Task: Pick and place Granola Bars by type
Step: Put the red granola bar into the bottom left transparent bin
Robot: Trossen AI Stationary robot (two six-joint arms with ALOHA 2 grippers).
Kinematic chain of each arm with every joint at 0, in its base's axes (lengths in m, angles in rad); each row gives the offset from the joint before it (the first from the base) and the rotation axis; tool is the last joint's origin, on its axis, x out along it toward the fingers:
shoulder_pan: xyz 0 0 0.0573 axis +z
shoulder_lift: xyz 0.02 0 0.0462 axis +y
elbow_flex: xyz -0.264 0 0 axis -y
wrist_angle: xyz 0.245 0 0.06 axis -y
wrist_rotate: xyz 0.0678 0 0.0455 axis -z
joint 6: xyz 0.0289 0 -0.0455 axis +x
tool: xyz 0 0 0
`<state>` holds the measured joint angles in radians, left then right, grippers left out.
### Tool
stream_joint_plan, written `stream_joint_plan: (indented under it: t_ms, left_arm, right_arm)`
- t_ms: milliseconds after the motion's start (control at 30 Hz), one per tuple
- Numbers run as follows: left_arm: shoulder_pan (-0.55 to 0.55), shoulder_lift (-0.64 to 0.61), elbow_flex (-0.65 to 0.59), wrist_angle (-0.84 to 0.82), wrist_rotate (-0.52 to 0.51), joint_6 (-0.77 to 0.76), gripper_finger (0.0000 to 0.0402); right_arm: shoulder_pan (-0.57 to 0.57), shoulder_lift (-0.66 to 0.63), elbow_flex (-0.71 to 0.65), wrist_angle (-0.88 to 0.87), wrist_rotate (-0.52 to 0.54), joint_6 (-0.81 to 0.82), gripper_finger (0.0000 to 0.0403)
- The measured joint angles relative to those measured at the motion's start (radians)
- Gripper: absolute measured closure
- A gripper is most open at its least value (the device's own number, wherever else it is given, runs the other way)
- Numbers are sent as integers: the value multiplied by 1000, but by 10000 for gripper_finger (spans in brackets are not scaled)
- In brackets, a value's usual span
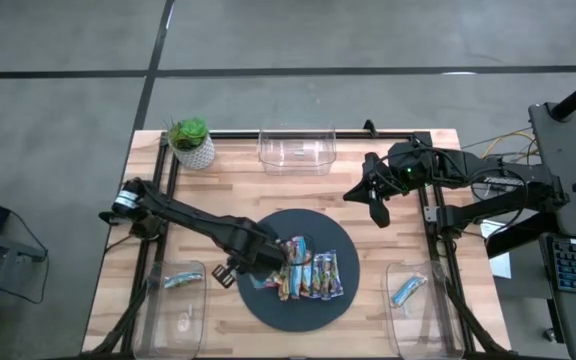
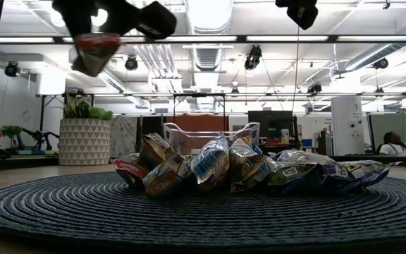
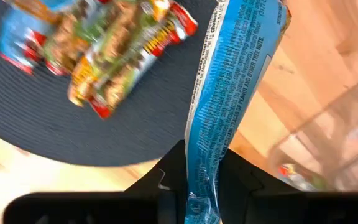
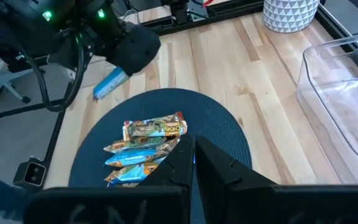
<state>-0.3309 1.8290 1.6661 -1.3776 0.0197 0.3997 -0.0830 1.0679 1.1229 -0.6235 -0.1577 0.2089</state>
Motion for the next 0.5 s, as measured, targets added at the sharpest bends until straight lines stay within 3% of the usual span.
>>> stream_joint_plan:
  t_ms: [500]
  left_arm:
    - [-21,-57,1,-149,39,-160,358]
  right_arm:
    - [0,0,0,1,0,-11,394]
